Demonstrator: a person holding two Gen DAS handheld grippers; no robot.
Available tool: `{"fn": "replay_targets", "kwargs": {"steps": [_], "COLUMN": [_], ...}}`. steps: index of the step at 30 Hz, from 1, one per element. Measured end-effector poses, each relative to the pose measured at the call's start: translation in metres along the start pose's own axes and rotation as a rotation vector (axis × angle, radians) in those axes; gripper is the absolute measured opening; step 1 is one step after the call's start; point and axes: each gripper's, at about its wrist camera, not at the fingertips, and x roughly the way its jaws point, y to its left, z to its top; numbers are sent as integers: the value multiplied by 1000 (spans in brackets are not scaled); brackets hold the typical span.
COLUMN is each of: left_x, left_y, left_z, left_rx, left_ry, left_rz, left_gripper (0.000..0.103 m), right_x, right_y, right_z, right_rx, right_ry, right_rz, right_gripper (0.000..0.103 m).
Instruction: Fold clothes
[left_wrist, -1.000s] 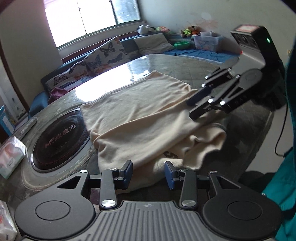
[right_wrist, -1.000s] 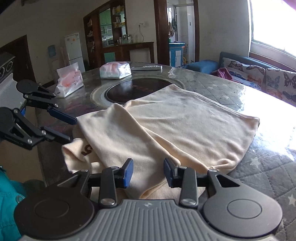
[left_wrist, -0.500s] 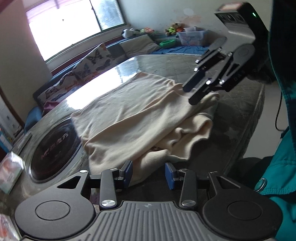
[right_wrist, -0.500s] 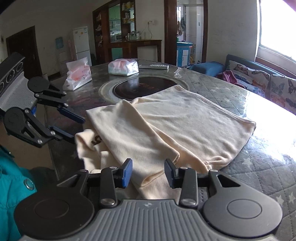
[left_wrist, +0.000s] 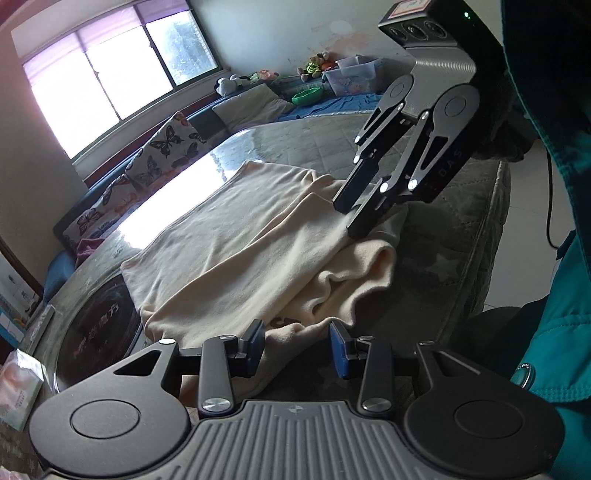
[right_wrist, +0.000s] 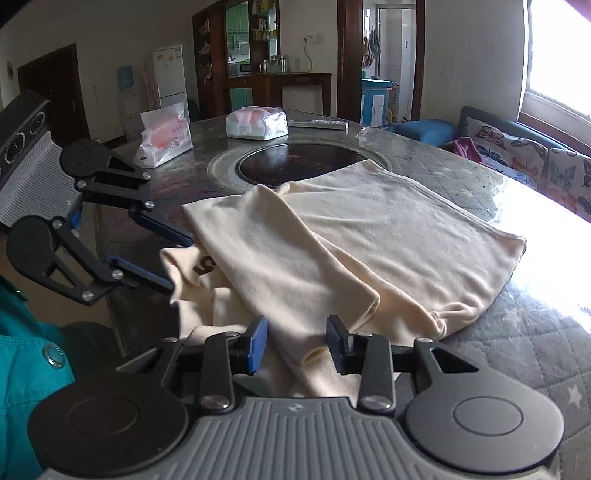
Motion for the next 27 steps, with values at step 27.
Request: {"fn": "replay_targets", "kwargs": {"steps": [27], "left_x": [17], "left_y": [55], "left_z": [31], "left_rx": [-271], "left_ry": [-85], "left_rz": [-46], "left_gripper": [8], "right_x": [-4], "right_y": [25], "right_z": [6], "right_rx": [-243], "right_ry": [-7], "right_rz": [85], "right_gripper": [57]}}
